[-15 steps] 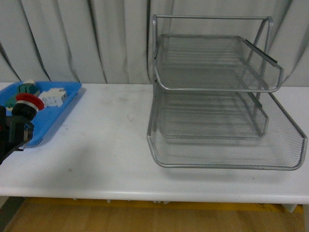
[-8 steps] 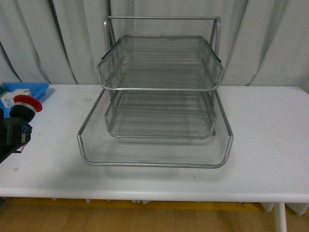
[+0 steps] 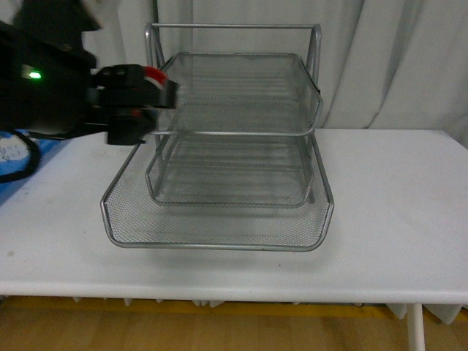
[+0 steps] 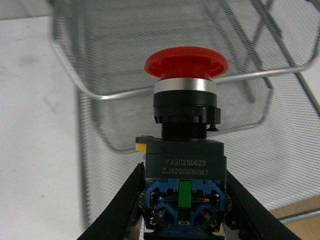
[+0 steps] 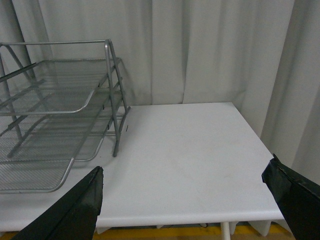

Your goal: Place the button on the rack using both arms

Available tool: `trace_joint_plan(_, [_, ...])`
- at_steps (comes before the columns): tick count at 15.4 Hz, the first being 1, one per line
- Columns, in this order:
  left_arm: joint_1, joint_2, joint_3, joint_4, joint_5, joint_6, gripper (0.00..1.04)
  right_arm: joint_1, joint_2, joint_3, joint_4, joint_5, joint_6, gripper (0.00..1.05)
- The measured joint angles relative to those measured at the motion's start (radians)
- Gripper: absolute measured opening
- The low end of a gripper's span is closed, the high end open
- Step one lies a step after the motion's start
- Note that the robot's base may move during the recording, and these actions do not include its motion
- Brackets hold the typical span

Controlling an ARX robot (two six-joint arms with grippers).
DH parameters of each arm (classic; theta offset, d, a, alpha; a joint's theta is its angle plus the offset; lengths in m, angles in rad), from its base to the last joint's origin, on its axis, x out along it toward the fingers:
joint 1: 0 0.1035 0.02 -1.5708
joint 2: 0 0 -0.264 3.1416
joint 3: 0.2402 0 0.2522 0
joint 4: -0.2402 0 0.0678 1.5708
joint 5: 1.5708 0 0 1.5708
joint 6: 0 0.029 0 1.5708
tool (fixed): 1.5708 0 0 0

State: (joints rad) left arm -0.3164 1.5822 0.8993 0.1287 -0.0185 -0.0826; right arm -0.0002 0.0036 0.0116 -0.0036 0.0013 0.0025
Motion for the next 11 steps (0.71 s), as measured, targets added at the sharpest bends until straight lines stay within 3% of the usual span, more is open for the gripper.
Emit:
trace_joint_plan(4, [-0.146,0.143,0.038,-0.033,0.018,0.004,0.36,0.000,0.000,0.000,0.000,0.000,0.000,0.98])
trace_joint_plan(11, [-0.125,0.387,0.262,-0.125,-0.060,-0.012,0.36,0.000,0.000,0.000,0.000,0.000,0.000,0.98])
